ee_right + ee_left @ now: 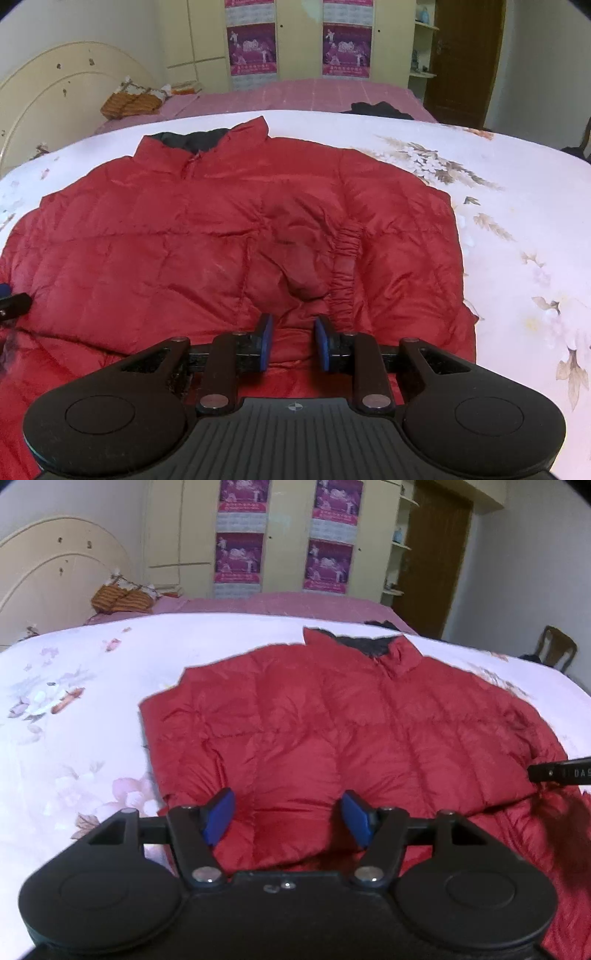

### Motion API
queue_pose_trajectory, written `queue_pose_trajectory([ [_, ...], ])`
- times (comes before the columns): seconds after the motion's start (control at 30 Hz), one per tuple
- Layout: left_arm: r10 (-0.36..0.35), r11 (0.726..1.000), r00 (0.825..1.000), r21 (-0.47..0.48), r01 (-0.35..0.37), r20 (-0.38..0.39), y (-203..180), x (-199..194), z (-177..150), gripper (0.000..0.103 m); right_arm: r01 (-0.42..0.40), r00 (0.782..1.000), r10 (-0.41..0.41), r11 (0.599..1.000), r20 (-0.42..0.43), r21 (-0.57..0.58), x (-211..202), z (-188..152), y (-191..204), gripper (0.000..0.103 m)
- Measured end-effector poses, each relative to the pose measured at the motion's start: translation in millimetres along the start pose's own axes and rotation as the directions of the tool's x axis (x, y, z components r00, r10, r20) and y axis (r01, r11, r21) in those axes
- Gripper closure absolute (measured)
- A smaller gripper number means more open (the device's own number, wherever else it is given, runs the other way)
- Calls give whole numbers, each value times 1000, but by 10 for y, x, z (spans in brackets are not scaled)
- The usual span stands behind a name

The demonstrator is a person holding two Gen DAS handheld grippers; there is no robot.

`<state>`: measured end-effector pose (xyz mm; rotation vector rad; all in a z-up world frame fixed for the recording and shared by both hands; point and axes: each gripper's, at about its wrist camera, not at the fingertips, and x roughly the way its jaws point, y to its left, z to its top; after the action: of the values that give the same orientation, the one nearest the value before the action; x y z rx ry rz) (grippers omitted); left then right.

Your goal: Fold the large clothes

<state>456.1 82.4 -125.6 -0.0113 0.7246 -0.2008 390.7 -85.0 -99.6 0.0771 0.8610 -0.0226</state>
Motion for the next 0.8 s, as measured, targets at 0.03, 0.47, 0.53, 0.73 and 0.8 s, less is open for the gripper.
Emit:
queue_pose_trajectory([
  [0.03,12,1000,1000,1,-12,0,-10,-22,4,34,-10,1000,10,1000,13,6,-57,15,1,79],
  [0.47,98,993,995,57,-99,19,-351,-626,-277,19,-75,990,74,997,122,1,-884,-354,-316,32],
  [0.53,102,993,995,58,-103,10,-366,-772,-393,22,-93,989,90,995,117,22,-1024,-479,-472,32],
  [0.73,131,991,990,34,-129,-43,-240,-1198,-867,35,-117,991,108,985,76,124,-1437,-997,-1055,54],
  [0.8,152,988,986,18,-152,-61,-155,-1335,-1029,36,-116,992,106,979,64,170,-1571,-1179,-1252,54],
])
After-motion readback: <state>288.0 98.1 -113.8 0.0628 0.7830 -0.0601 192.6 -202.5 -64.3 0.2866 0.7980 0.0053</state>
